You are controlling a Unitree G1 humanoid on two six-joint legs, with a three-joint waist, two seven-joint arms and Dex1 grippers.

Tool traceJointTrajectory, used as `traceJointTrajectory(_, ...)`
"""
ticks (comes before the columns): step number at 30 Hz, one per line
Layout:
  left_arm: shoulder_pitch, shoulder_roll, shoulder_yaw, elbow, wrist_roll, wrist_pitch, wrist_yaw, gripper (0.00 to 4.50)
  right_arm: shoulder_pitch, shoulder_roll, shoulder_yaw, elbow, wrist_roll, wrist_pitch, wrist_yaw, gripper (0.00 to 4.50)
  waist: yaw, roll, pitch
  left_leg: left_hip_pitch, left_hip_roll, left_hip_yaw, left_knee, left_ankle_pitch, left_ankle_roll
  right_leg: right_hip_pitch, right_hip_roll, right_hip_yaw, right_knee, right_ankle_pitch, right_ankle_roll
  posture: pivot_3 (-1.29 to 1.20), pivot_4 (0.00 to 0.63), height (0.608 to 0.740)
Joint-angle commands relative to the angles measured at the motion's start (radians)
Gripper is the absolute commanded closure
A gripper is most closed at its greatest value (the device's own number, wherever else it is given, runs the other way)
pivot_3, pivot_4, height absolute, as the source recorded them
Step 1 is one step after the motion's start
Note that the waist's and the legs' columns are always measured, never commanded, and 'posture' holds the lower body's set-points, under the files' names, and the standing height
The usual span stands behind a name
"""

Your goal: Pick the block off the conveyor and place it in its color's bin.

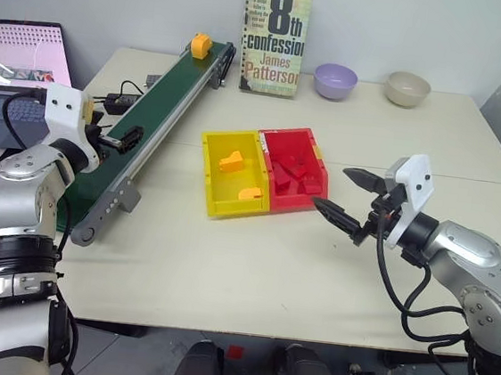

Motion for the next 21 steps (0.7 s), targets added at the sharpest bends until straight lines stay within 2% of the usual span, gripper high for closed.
traceJointTrajectory(1, -0.010, 0.021, 0.012, -0.030, -0.002, -0.008, 0.006, 0.01, -0.026, -0.008, -0.018, -0.023, 0.006, -0.007, 0.003, 0.00, 0.000, 0.000, 0.000, 0.000, 0.000, 0.000, 0.000, 0.000, 0.000, 0.000, 0.000, 0.000, 0.000, 0.000, 0.000, 0.00, 0.150, 0.740)
traceJointTrajectory(12, 0.019, 0.006, 0.112, -0.002, -0.074, -0.012, 0.034, 0.01, -0.090, 0.030, 0.029, -0.011, 0.029, -0.018, 0.039, 0.00, 0.000, 0.000, 0.000, 0.000, 0.000, -0.001, 0.000, 0.000, 0.000, 0.000, 0.000, 0.000, 0.000, 0.000, 0.000, 0.00, 0.150, 0.740)
traceJointTrajectory(21, 0.004, 0.004, 0.098, 0.036, -0.083, -0.026, 0.011, 0.01, -0.189, 0.097, 0.121, 0.032, 0.041, -0.039, 0.113, 0.00, 0.001, 0.000, 0.000, 0.000, 0.000, -0.001, 0.000, 0.000, 0.000, 0.000, 0.000, -0.001, 0.000, 0.000, 0.000, 0.00, 0.150, 0.740)
